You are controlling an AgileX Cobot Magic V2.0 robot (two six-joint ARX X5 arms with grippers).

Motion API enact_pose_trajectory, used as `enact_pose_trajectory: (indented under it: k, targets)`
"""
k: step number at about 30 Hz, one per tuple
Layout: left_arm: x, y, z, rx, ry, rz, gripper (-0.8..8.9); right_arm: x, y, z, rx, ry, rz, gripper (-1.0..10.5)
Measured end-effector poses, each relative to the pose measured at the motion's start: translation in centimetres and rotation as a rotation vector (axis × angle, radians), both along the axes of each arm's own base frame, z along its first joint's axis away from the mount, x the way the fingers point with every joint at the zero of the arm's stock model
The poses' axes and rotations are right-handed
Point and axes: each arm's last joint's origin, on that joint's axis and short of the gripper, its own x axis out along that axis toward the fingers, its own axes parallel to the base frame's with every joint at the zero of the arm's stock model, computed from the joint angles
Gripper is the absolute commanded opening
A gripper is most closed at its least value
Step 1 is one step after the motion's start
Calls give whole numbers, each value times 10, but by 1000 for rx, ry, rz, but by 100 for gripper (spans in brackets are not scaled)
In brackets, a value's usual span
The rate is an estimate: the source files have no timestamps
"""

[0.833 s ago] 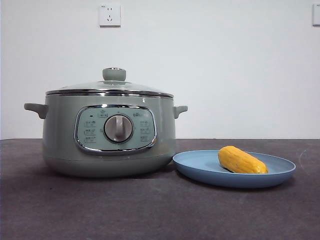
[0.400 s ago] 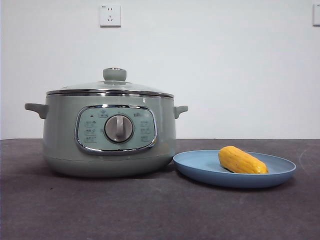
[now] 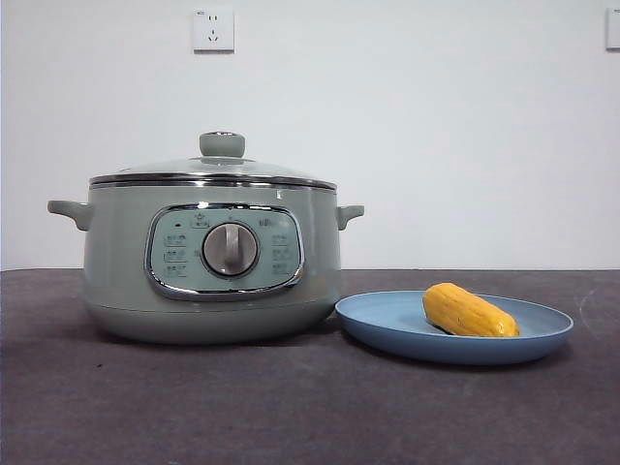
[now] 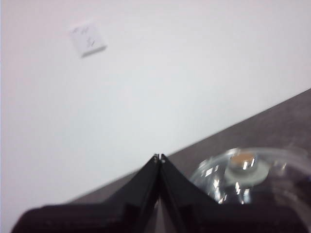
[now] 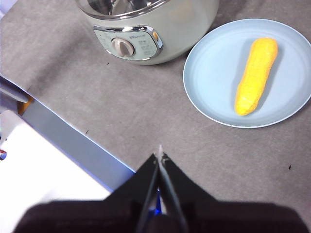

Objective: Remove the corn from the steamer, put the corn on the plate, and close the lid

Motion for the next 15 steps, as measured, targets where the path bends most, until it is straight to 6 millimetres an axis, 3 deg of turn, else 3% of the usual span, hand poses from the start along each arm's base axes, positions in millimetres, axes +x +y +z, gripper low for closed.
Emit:
enact_pose_trajectory:
  k: [6, 15]
  targets:
    - [-1, 5, -75, -64, 82, 109, -3, 0, 0, 0, 0, 0, 0, 1]
    - [0, 7, -142, -126, 156, 156, -3, 0, 0, 0, 0, 1, 0, 1]
